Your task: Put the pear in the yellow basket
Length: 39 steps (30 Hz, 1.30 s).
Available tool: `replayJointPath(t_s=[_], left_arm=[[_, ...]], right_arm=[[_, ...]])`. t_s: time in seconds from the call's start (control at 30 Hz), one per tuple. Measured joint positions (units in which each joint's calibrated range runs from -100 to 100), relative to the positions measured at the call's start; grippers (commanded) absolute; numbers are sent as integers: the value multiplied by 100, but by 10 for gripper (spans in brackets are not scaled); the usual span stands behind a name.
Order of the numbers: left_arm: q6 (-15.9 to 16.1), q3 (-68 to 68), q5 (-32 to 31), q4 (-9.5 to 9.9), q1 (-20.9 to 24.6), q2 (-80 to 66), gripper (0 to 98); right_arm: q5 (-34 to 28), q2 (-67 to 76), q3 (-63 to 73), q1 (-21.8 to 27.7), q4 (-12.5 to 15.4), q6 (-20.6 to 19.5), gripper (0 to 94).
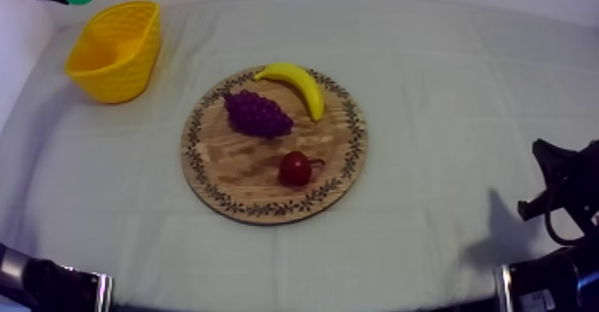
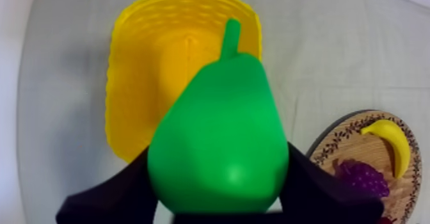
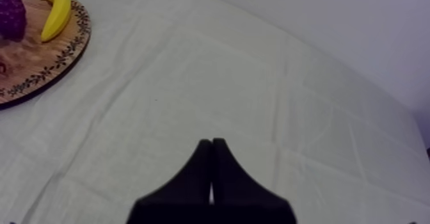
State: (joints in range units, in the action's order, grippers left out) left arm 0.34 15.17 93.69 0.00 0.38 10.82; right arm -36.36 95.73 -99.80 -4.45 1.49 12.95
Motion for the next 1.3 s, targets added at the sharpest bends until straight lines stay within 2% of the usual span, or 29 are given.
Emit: replayJointPath(t_s=[0.53, 1.3], left_arm=[[68, -116, -135, 0, 88, 516, 495], [276, 24, -910, -87, 251, 2106, 495]], right_arm=[[0, 0, 0, 0, 0, 0, 4], [0, 0, 0, -2, 0, 0, 4]])
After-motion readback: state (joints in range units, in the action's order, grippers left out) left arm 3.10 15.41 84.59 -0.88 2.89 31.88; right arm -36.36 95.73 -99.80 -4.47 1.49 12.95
